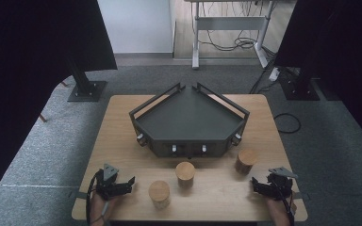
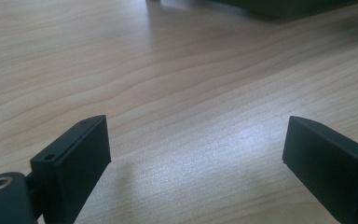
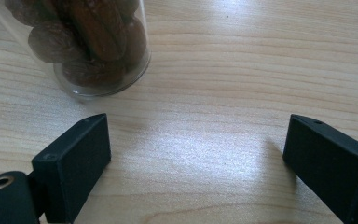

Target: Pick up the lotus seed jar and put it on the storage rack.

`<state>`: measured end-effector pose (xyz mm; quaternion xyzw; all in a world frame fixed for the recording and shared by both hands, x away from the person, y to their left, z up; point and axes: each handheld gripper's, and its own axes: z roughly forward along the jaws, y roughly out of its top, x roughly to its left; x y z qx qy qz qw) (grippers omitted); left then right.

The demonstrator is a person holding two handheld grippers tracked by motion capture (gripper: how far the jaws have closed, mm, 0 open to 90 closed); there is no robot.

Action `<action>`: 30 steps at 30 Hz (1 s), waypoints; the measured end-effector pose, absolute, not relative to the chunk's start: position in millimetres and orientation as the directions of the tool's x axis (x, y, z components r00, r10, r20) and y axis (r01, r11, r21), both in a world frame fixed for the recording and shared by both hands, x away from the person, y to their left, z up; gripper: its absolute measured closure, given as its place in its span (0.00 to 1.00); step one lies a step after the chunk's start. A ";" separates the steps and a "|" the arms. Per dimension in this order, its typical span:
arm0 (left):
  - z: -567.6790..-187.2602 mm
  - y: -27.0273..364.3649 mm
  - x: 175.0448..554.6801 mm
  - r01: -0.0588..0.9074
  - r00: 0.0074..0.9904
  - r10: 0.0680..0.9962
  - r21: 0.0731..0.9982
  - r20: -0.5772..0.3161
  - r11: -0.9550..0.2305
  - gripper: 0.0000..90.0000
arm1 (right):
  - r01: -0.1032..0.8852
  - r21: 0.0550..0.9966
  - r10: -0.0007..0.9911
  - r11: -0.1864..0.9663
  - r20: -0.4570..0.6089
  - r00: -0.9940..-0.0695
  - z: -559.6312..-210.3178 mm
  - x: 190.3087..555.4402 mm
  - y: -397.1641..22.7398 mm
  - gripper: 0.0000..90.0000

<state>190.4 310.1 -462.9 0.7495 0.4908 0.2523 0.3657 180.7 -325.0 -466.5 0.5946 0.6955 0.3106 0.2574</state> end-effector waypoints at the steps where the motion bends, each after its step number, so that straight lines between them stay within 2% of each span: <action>1: -462.9 310.9 189.3 0.547 0.391 0.920 0.800 0.015 -0.245 0.08 | 0.667 0.738 0.987 0.101 0.011 -0.162 -466.5 180.7 -325.2 0.08; 19: -459.0 321.8 169.1 0.454 0.414 0.910 0.871 -0.020 -0.187 0.08 | 0.666 0.738 0.985 0.107 0.011 -0.170 -466.5 180.2 -326.3 0.08; 30: -456.5 322.7 158.0 0.397 0.433 0.901 0.900 -0.011 -0.180 0.08 | 0.665 0.739 0.985 0.108 0.011 -0.172 -466.5 180.1 -326.8 0.08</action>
